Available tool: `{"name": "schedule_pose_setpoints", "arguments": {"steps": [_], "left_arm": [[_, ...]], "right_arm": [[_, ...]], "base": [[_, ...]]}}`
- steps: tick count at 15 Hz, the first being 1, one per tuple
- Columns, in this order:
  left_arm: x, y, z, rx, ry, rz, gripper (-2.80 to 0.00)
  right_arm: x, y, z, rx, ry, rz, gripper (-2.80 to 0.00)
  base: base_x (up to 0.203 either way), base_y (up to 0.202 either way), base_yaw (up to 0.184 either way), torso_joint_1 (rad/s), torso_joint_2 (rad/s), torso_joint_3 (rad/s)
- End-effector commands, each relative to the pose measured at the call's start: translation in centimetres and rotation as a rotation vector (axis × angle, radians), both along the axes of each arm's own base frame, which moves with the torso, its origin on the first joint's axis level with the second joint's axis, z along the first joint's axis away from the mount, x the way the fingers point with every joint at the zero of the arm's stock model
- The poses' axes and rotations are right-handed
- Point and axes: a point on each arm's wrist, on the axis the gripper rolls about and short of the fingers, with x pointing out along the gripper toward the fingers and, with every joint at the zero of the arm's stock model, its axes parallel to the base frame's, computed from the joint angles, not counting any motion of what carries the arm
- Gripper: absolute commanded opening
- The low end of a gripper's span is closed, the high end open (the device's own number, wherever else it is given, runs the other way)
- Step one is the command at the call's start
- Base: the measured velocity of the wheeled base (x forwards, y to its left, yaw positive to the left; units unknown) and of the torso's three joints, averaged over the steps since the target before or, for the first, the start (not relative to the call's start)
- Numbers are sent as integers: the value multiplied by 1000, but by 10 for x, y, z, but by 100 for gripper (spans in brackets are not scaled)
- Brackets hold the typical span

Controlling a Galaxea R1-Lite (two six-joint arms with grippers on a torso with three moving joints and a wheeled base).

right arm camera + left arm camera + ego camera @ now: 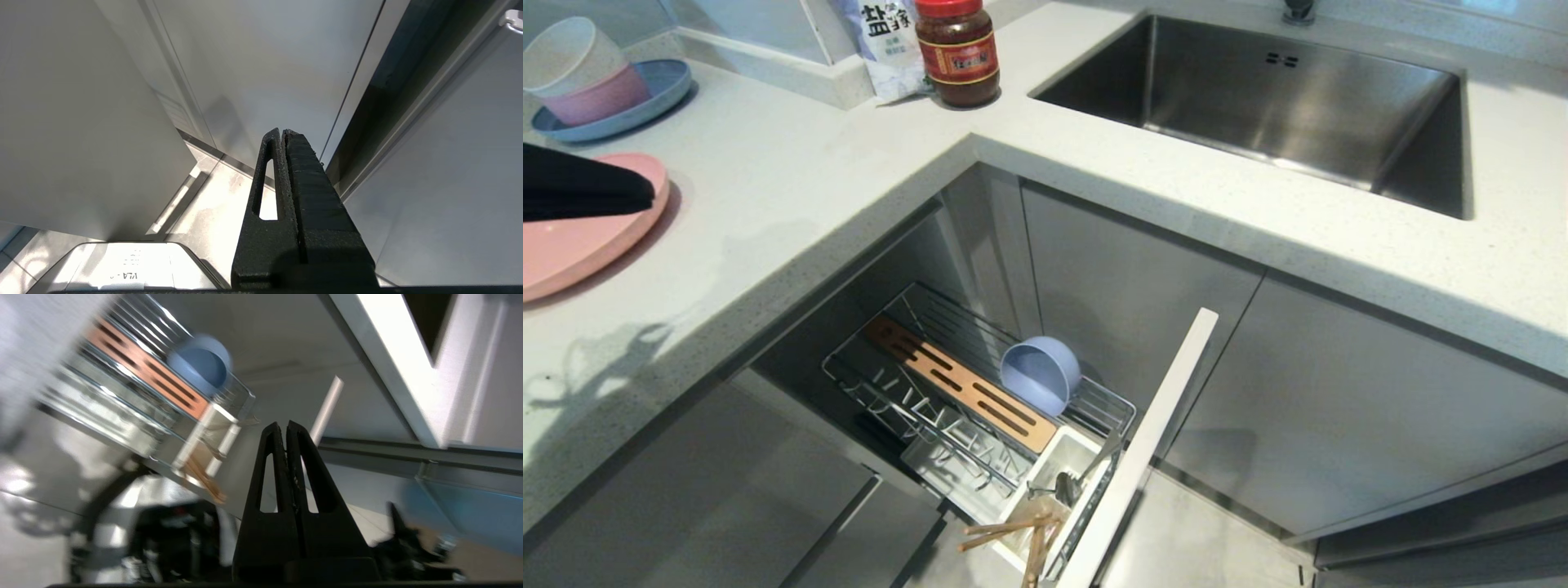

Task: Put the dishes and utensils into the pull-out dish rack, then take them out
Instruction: Take the bowl out of the cupboard

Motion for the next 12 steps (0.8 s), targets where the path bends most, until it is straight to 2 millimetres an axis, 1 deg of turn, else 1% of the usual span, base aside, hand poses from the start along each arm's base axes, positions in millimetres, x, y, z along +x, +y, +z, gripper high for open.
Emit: {"name": "schedule_pose_setpoints", "arguments": {"steps": [1, 3, 4, 5, 7, 9, 12], "left_arm": [[18, -16, -12, -65, 143, -10, -280], [36, -30, -26, -87, 251, 10, -280], [48, -38, -34, -92, 288, 24, -280], [61, -45, -42, -111, 313, 42, -280], [77, -59, -55, -147, 357, 63, -280], [95, -74, -73, -140, 387, 130, -280], [109, -101, -102, -102, 384, 170, -280]], "right_arm": [[0, 0, 0, 0, -3, 0, -280], [0, 0, 0, 0, -3, 0, -280], [0, 0, 0, 0, -3, 0, -280], [0, 0, 0, 0, -3, 1, -280], [0, 0, 0, 0, -3, -1, -280], [0, 0, 0, 0, -3, -1, -280], [0, 0, 0, 0, -3, 1, -280]], "base": [[0, 0, 0, 0, 0, 0], [0, 0, 0, 0, 0, 0], [0, 0, 0, 0, 0, 0], [0, 0, 0, 0, 0, 0], [0, 0, 0, 0, 0, 0], [0, 0, 0, 0, 0, 0], [0, 0, 0, 0, 0, 0]]}}
